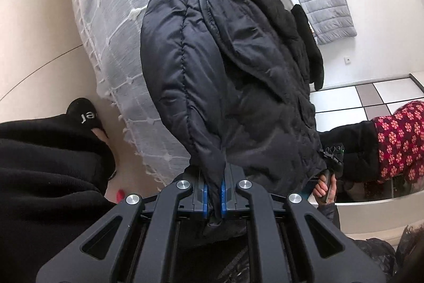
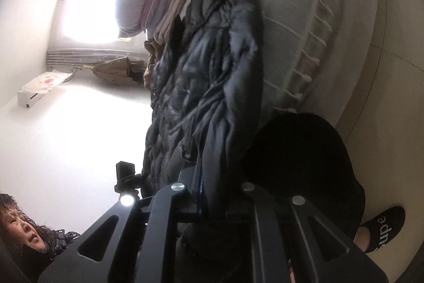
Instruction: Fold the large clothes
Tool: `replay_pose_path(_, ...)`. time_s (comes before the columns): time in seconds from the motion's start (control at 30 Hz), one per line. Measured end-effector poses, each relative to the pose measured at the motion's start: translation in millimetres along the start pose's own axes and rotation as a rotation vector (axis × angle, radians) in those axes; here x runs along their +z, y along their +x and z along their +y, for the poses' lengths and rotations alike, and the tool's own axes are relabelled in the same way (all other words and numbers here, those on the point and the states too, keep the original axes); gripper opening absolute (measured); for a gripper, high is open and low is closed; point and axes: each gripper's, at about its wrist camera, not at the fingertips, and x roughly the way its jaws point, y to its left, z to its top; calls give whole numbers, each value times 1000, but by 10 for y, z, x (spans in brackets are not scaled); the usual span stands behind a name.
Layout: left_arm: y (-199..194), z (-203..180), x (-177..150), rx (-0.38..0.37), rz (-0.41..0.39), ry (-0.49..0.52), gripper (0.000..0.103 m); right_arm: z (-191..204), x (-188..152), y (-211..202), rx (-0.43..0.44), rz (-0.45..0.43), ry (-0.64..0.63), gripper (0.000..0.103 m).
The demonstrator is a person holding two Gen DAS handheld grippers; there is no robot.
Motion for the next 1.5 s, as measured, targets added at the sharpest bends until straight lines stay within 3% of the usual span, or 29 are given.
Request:
replay_pose_path(0.13, 72, 33, -2, -13, 31, 11, 7, -114, 3, 51, 33, 62, 24, 16)
replay_pose_path(0.17, 97, 81, 11, -21, 44, -6, 9, -170, 15, 53, 36, 66, 32, 23)
replay_pose_path(0.2, 122, 119, 27, -10, 57, -18, 13, -220, 21, 54, 38, 68, 44, 38)
replay_pose_path(0.27, 189, 218, 52, 54, 84, -55, 39, -332, 33, 41, 44, 73, 74, 64)
replay_pose_path(0.3, 214, 264, 62, 73, 91, -74, 42, -371, 32, 37, 43, 77, 84, 67)
replay_pose_path(0.37, 238, 275, 86, 78, 100, -87, 54, -394, 26, 66, 63, 98, 89, 67)
replay_pose_path(0.43, 268, 278, 108, 98, 109, -96, 59, -403, 53, 87, 73, 107, 87, 71)
replay_pose_path(0.7, 421, 362, 311, 141, 78, -172, 67, -363, 2, 302, 104, 160, 71, 72)
replay_pose_path(0.87, 618, 413, 291, 96, 110, -181, 67, -302, -48, 282, 78, 120, 38, 69)
replay_pose_path(0.9, 624, 416, 287, 91, 106, -179, 67, -278, -57, 269, 68, 112, 37, 53)
replay_pose_path(0.93, 614, 415, 283, 69, 94, -174, 52, -266, -70, 262, 42, 93, 37, 44)
replay_pose_path(0.97, 601, 408, 282, 41, 90, -167, 22, -249, -85, 257, 19, 75, 37, 27)
replay_pose_path(1.03, 532, 351, 265, 45, 71, -148, 7, -200, -110, 236, -3, 53, 19, 21)
replay_pose_path(1.17, 385, 205, 204, 51, 30, -93, 3, -35, -140, 131, -13, -17, -4, 16)
replay_pose_path(1.27, 221, 137, 175, 31, 1, -75, 3, 68, -132, 30, 29, -66, -11, 15)
replay_pose_path(1.5, -437, -316, 171, -151, -96, 15, 3, 733, -42, -198, 211, -156, -124, 15)
